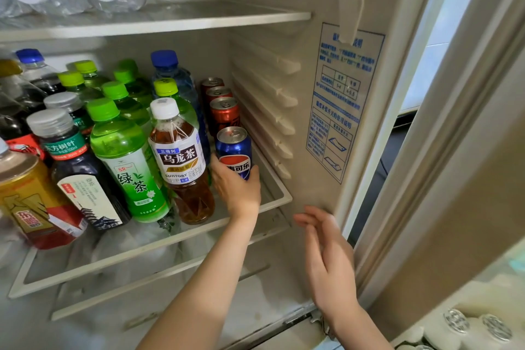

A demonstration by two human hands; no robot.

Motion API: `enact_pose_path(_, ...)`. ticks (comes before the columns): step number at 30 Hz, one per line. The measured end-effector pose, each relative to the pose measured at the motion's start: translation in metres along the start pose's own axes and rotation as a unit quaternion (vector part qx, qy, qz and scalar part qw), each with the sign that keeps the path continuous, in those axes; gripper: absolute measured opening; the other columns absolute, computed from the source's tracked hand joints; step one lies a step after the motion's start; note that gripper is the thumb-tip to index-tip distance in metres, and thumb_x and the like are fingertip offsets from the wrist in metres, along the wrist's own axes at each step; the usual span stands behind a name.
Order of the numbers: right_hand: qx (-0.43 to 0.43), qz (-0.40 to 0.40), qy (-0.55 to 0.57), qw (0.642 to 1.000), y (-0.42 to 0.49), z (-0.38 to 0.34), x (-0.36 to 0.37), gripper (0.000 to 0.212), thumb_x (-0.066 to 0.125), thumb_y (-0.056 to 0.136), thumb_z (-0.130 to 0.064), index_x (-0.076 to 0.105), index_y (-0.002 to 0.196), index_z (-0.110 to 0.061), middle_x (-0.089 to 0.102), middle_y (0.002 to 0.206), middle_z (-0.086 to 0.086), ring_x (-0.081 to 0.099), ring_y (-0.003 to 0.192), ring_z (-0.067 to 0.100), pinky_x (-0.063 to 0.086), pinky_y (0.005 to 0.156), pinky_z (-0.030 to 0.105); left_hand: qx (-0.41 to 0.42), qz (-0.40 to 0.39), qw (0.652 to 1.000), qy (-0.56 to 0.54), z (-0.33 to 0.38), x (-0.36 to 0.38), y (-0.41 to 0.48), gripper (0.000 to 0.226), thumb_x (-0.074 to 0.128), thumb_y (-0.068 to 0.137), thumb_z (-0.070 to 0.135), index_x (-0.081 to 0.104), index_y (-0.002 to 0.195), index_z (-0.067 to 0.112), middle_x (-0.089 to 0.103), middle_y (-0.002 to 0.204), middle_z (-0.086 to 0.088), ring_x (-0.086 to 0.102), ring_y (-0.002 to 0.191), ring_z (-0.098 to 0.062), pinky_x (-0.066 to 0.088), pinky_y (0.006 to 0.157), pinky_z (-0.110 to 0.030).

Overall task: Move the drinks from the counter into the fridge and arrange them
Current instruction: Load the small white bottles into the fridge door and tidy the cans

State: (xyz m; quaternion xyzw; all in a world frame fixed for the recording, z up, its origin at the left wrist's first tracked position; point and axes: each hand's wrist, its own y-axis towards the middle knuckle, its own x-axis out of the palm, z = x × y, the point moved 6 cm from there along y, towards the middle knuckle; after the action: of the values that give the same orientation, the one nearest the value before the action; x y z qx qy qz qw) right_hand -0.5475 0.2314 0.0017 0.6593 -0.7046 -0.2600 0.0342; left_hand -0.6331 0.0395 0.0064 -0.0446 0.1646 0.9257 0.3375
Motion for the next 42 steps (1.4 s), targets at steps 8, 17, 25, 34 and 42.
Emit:
enact_pose_path(8, -0.015, 0.016, -0.008, 1.000, -0.001, -0.005, -0.001, 0.021, 0.044, 0.094, -0.019, 0.052, 0.108, -0.033, 0.066, 0.098, -0.019, 0.060, 0.090, -0.006, 0.038, 0.079, 0.003, 0.037, -0.092, 0.995, -0.025, 0.007, -0.024, -0.042, 0.084, 0.059, 0.089, 0.003, 0.004, 0.152, 0.008, 0.009, 0.160, -0.009, 0.011, 0.146, -0.017, 0.012, 0.107, -0.005)
enact_pose_path(17, 0.019, 0.025, 0.007, 0.999, -0.006, -0.003, 0.004, 0.027, 0.050, 0.091, -0.019, 0.049, 0.108, -0.041, 0.065, 0.098, -0.024, 0.059, 0.101, -0.004, 0.045, 0.085, 0.020, 0.083, -0.130, 0.977, -0.150, 0.016, -0.093, -0.081, 0.056, 0.053, 0.090, -0.005, 0.040, 0.126, 0.037, 0.054, 0.125, 0.017, 0.054, 0.119, -0.004, 0.043, 0.098, -0.016)
enact_pose_path(25, 0.010, 0.038, 0.019, 0.999, -0.017, -0.014, 0.011, 0.023, 0.052, 0.090, -0.016, 0.055, 0.107, -0.032, 0.067, 0.099, -0.018, 0.062, 0.100, 0.000, 0.046, 0.086, 0.015, 0.024, -0.173, 0.983, -0.060, -0.042, -0.142, -0.083, 0.025, 0.060, 0.090, 0.004, 0.062, 0.093, 0.029, 0.068, 0.097, 0.014, 0.064, 0.094, -0.006, 0.045, 0.079, -0.010)
enact_pose_path(34, -0.090, -0.022, -0.082, 0.992, -0.054, -0.057, 0.005, 0.019, 0.055, 0.091, -0.011, 0.063, 0.107, -0.018, 0.061, 0.100, -0.016, 0.050, 0.089, -0.016, 0.035, 0.070, 0.008, -0.052, -0.144, 0.988, -0.031, -0.059, -0.212, -0.114, 0.016, 0.059, 0.076, 0.050, 0.064, 0.089, 0.042, 0.069, 0.096, 0.007, 0.067, 0.089, -0.013, 0.050, 0.084, -0.033)
enact_pose_path(42, -0.189, -0.011, -0.052, 0.981, -0.104, -0.091, -0.080, 0.024, 0.049, 0.087, -0.019, 0.062, 0.107, -0.017, 0.061, 0.106, -0.012, 0.054, 0.104, -0.001, 0.036, 0.091, 0.007, -0.046, -0.090, 0.995, 0.015, -0.027, -0.243, -0.192, 0.010, 0.062, 0.090, 0.020, 0.065, 0.091, 0.030, 0.068, 0.094, 0.005, 0.064, 0.090, -0.003, 0.046, 0.085, -0.027)
